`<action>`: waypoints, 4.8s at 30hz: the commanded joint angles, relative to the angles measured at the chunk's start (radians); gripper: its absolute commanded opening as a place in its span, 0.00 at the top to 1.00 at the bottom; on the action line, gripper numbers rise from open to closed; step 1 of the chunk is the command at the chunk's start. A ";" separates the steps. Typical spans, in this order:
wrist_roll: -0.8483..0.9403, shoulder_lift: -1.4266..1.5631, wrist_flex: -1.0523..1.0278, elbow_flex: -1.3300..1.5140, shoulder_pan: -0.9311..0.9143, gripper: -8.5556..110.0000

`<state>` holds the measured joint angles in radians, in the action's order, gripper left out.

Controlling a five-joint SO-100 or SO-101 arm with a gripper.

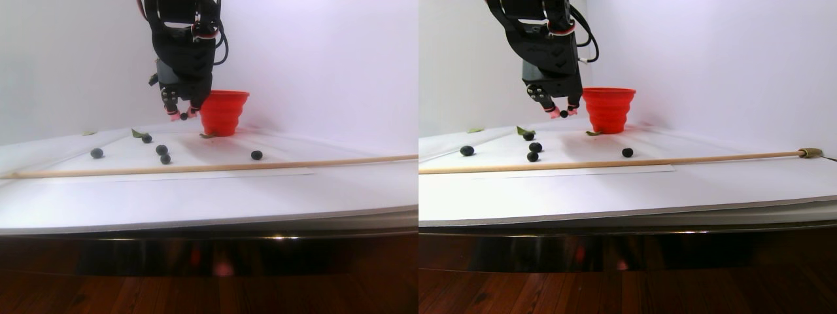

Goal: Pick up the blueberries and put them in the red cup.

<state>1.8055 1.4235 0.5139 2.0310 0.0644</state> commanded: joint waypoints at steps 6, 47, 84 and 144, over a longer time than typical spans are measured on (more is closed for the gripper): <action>-0.003 0.189 -0.021 -0.002 -0.026 0.83; -0.037 0.442 -0.158 0.021 -0.098 0.83; -0.060 0.268 -0.158 -0.195 -0.224 0.83; -0.066 0.647 -0.337 0.152 -0.308 0.80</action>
<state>1.7380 1.9390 0.1795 2.1967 -0.2224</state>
